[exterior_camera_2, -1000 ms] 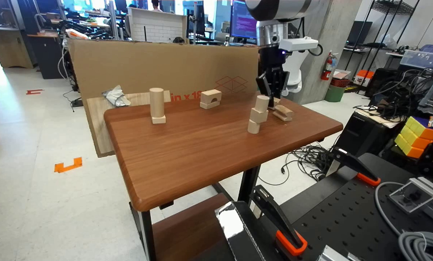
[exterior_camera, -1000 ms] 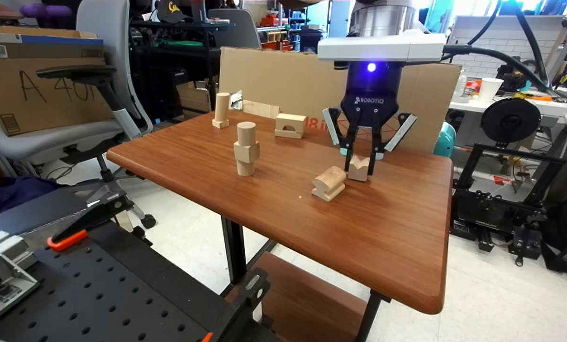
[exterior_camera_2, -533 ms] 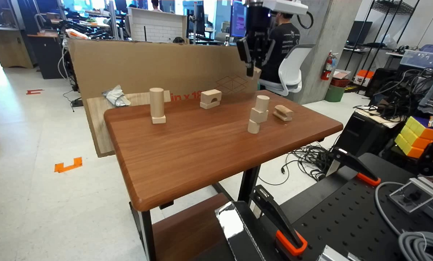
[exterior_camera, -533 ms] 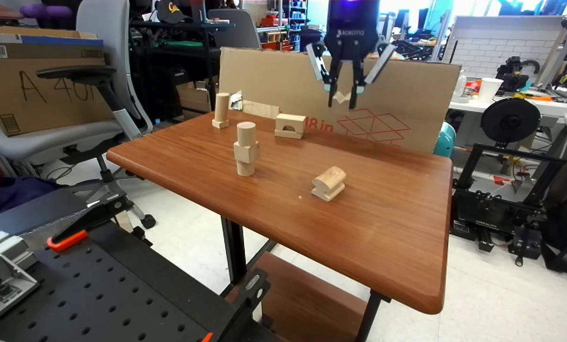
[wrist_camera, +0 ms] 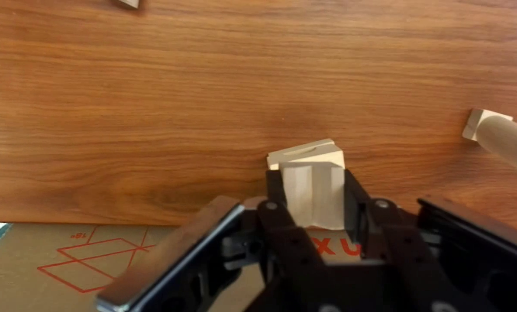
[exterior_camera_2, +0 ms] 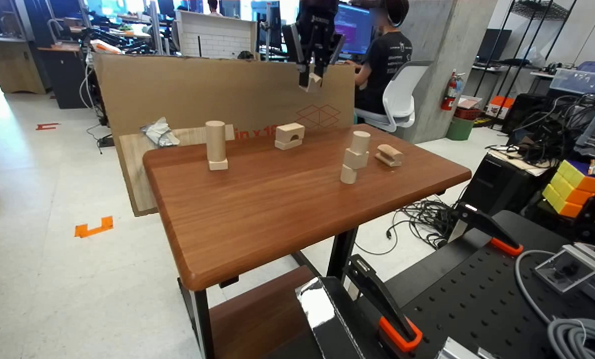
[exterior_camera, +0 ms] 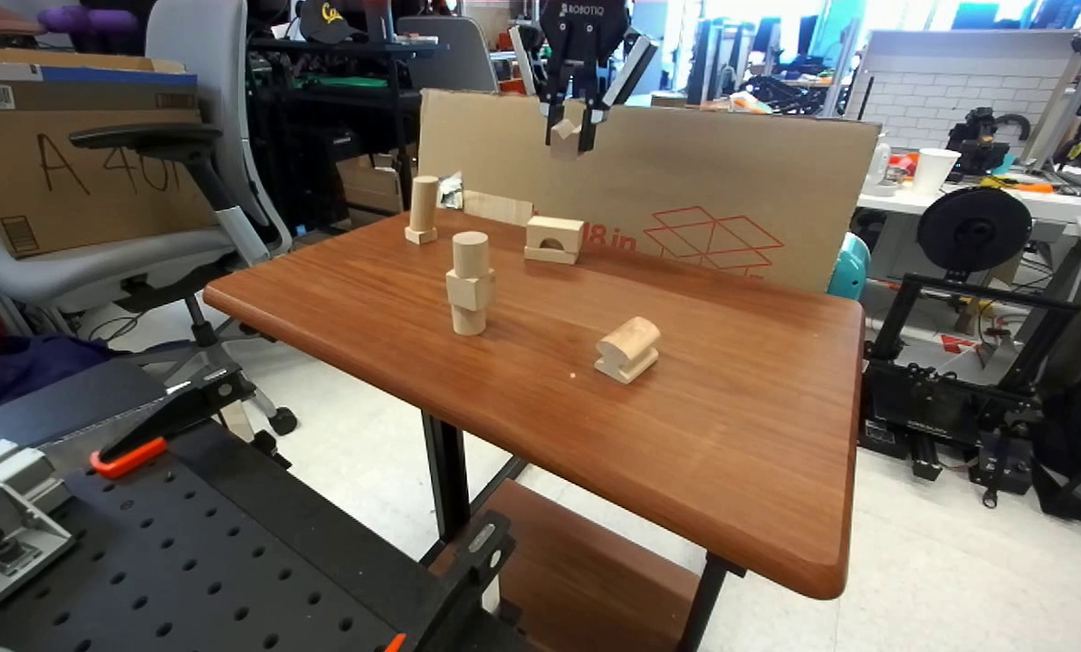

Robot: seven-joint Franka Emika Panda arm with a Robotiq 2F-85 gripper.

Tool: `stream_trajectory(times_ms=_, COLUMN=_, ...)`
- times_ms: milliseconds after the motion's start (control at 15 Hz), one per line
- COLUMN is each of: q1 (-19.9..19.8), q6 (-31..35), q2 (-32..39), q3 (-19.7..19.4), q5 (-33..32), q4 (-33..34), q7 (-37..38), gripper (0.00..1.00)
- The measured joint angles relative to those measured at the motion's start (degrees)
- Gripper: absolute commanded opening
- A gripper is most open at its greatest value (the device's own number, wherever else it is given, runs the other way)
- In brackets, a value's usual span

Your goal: Put the wooden block that is at the right back corner on the blocks in the back

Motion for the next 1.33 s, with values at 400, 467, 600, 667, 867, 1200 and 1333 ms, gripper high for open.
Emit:
stream_trajectory(times_ms=400, q1=1.6, q6=-2.6, q2=5.2, q3=0.2, q5=0.0, q4=3.6, q7=0.2, gripper=0.08)
stream_trajectory(times_ms=467, q1=1.7, q6=-3.3, q2=6.0, q3=0.2, q5=-0.1, q4=4.3, q7=0.0, gripper=0.08)
stream_trajectory(times_ms=600, q1=1.7, q6=-5.0, q2=7.5, q3=0.2, q5=-0.2, q4=5.9, q7=-0.4, gripper=0.08)
stream_trajectory(times_ms=667, q1=1.7, q6=-5.8, q2=8.1, q3=0.2, q5=-0.3, q4=6.6, q7=-0.7, gripper=0.08)
stream_trajectory(times_ms=867, q1=1.7, q6=-7.4, q2=9.6, q3=0.1, q5=-0.9, q4=8.7, q7=-1.4, gripper=0.08)
stream_trajectory(times_ms=1200, q1=1.7, q6=-7.5, q2=11.3, q3=-0.2, q5=-2.4, q4=11.5, q7=-1.5, gripper=0.08)
stream_trajectory(times_ms=1333, q1=1.7, q6=-7.5, q2=12.0, q3=-0.2, q5=-3.1, q4=12.4, q7=-1.5, gripper=0.08)
